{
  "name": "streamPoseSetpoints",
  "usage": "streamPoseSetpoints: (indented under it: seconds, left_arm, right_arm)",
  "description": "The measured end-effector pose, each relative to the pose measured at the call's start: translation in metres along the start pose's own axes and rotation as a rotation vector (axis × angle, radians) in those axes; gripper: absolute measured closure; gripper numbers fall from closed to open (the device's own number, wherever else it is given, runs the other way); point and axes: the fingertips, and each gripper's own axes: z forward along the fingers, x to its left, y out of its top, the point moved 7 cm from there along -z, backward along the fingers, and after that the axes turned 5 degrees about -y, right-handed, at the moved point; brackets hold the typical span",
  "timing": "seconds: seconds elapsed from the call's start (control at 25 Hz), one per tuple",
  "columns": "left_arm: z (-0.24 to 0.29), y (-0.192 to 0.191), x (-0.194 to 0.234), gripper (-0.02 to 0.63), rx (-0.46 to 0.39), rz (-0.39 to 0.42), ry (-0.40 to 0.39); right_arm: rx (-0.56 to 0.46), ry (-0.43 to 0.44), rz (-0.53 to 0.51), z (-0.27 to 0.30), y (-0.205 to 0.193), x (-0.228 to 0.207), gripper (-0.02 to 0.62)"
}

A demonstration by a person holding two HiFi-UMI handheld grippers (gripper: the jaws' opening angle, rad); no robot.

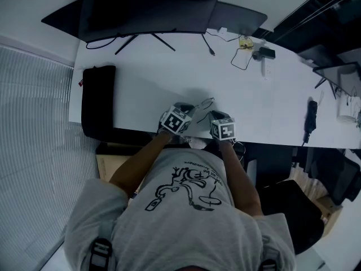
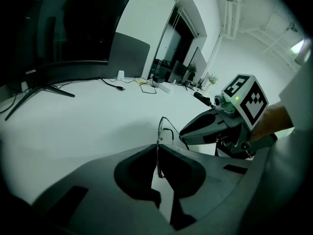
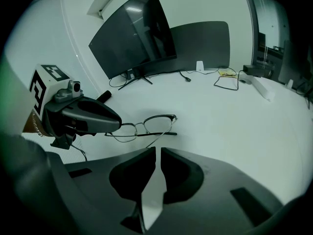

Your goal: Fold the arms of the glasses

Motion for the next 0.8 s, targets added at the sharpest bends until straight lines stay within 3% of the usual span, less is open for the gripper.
streamPoseSetpoints:
  seconds: [0.8]
  left_arm:
    - [0.009, 0.001, -0.007, 0.575, 0.026, 0.018, -0.036]
  right_arm:
    - [0.003, 0.016, -0.01, 0.007, 0.01, 0.006, 0.557]
